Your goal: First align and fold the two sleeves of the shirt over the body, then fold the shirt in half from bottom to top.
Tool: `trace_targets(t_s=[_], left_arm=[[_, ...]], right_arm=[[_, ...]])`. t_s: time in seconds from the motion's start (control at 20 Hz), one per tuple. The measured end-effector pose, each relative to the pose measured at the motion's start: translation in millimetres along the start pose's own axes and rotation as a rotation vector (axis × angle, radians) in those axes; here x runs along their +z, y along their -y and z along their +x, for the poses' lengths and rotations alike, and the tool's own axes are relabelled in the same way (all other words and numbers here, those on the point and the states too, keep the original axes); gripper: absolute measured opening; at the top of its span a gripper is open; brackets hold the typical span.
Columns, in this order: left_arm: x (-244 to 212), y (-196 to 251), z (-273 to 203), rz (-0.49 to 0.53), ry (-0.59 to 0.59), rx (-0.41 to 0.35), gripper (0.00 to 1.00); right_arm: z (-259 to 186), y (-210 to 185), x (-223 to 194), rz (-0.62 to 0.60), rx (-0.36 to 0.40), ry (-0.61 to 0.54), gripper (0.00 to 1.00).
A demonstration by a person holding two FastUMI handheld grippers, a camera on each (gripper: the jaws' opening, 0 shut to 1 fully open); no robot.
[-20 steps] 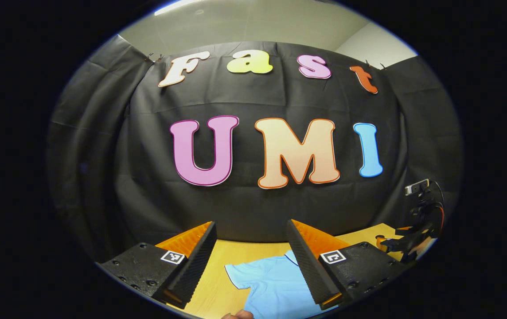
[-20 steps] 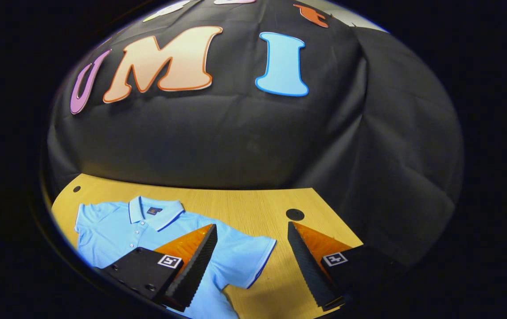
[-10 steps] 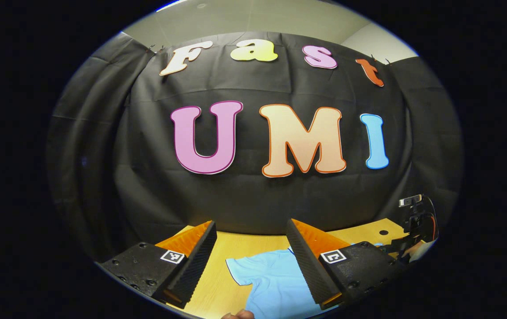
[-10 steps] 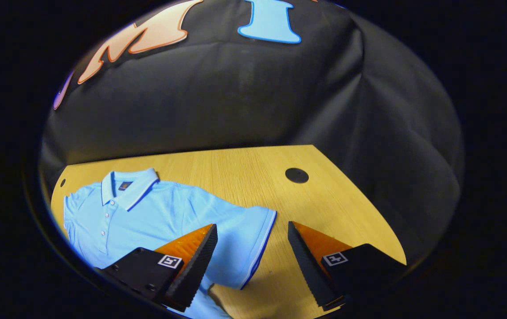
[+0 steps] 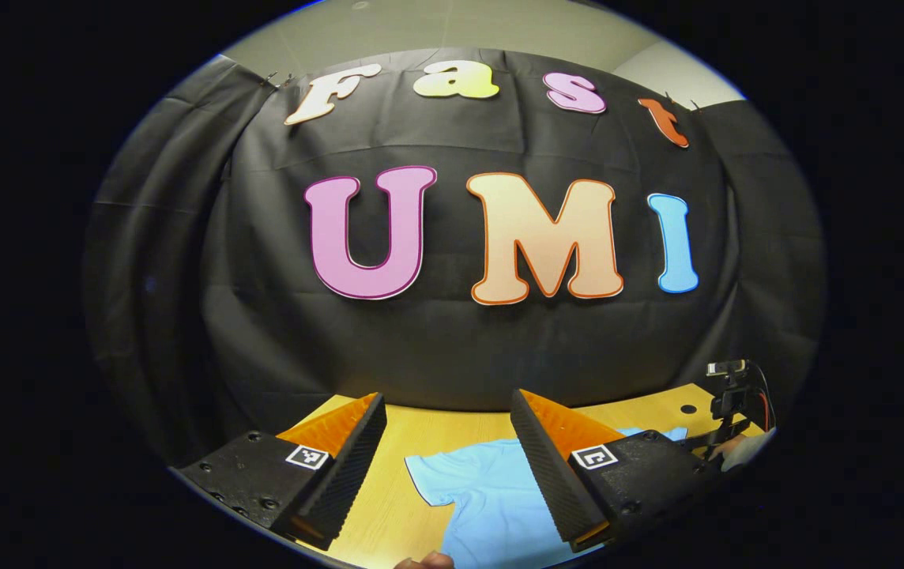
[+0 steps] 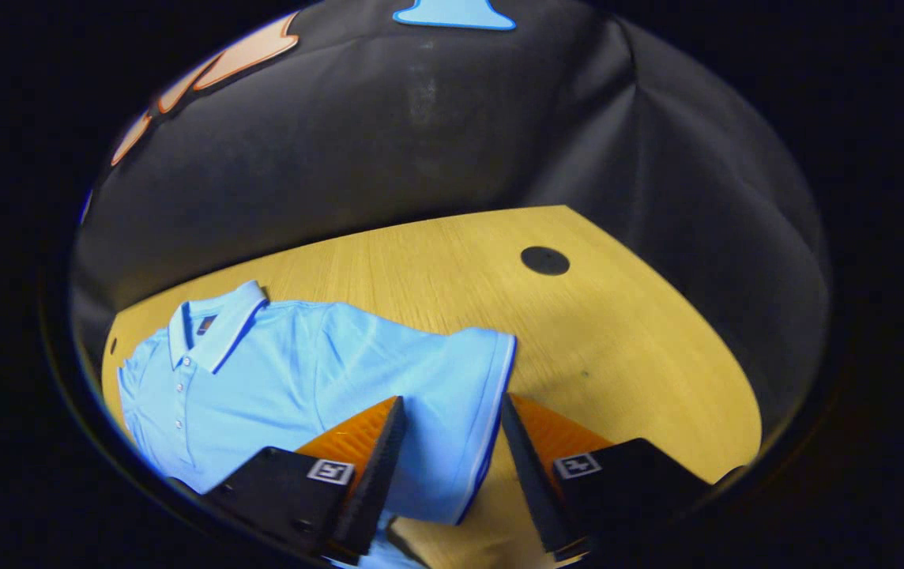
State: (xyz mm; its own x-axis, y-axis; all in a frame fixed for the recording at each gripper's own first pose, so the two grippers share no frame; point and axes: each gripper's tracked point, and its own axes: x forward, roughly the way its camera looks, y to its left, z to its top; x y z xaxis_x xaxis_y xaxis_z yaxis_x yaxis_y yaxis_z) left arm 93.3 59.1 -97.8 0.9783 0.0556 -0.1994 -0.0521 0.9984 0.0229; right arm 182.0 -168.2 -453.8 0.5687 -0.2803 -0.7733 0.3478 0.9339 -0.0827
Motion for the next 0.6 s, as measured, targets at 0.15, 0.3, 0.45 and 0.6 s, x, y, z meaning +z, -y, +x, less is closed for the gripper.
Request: trace_targets(t_s=[0.15, 0.3, 0.45, 0.6], left_arm=[[-3.9, -1.4, 1.6, -0.007, -0.016, 0.002, 0.95], [-2.7, -5.0, -0.2, -0.007, -0.015, 0.003, 0.95], [-4.8, -8.2, -0.4, -0.007, -0.014, 0.004, 0.95], [-6.7, -8.0, 1.5, -0.016, -0.018, -0.005, 0.95]], right_arm=[[0.5, -9.5, 0.6, 0.016, 0.01, -0.001, 0.34], [-9.1, -19.6, 5.9, 0.042, 0.017, 0.008, 0.01], [-28.3, -51.0, 33.1, 0.081, 0.099, 0.083, 0.04], [-49.6, -82.1, 46.1, 0.095, 0.174, 0.115, 0.04]])
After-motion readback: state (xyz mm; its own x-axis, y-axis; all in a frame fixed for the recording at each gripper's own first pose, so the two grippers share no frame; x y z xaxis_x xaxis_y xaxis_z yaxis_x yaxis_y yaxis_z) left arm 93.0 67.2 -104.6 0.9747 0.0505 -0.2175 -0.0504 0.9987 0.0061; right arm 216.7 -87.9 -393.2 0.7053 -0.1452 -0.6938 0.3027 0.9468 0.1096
